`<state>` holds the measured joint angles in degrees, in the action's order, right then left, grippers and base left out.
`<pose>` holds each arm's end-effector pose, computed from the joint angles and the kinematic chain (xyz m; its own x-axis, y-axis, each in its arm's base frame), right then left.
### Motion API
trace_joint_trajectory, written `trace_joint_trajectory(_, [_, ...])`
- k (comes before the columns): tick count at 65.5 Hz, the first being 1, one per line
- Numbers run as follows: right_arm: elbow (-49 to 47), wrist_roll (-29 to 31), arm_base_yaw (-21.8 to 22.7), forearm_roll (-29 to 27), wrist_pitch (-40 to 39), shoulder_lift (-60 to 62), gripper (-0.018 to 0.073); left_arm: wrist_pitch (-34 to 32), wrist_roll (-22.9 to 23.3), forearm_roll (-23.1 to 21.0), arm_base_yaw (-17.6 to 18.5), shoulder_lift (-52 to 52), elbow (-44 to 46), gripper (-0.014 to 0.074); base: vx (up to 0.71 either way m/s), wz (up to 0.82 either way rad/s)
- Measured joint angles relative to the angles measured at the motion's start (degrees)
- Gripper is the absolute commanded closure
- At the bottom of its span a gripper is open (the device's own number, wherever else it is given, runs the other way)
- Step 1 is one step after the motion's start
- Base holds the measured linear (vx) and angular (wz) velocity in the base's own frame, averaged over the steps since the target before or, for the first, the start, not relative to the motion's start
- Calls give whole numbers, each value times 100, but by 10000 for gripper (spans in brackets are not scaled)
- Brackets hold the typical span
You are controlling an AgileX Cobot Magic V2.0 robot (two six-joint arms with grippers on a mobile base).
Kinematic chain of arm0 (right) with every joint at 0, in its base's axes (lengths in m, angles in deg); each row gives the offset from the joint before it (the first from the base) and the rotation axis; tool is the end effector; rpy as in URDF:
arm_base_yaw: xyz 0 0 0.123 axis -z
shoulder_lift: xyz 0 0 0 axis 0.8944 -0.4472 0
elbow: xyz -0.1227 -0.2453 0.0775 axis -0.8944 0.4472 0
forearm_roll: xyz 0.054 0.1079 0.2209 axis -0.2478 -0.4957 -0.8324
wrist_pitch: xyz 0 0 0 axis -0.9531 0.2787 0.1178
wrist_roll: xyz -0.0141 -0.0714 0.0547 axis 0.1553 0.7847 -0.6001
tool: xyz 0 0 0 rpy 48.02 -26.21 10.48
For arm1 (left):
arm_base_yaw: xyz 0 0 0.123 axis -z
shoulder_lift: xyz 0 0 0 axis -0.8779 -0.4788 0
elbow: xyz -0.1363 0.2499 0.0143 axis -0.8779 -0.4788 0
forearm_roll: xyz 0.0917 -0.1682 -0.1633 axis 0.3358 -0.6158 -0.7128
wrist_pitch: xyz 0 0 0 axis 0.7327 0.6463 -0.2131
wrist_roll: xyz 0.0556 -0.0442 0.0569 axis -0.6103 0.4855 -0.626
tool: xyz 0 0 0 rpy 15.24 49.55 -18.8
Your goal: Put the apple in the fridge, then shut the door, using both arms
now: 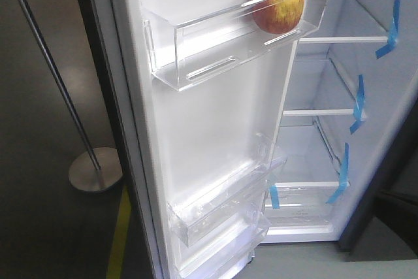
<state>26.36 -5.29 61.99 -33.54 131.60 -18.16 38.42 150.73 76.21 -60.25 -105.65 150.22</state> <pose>0.0747 0.0487 0.3235 -0.3392 -0.1138 -0.9338 -0.5372 0.8383 0.0929 0.4016 -0.0659 0.4459 -0.4212 -0.7362 -0.5297 0.6234 0.1892 -0.7586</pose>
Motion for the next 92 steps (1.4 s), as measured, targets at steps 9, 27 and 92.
trace_joint_trajectory(9, [0,0,0,0,0,0,562,-308,69,96,21,-46,101,143,0,0])
trace_joint_trajectory(27, [4,0,0,-2,-179,0,562,-1099,117,440,681,-35,133,143,0,0])
trace_joint_trajectory(92, [-678,0,0,167,-3332,-1252,-32,-1671,97,4307,1058,20,151,147,0,0])
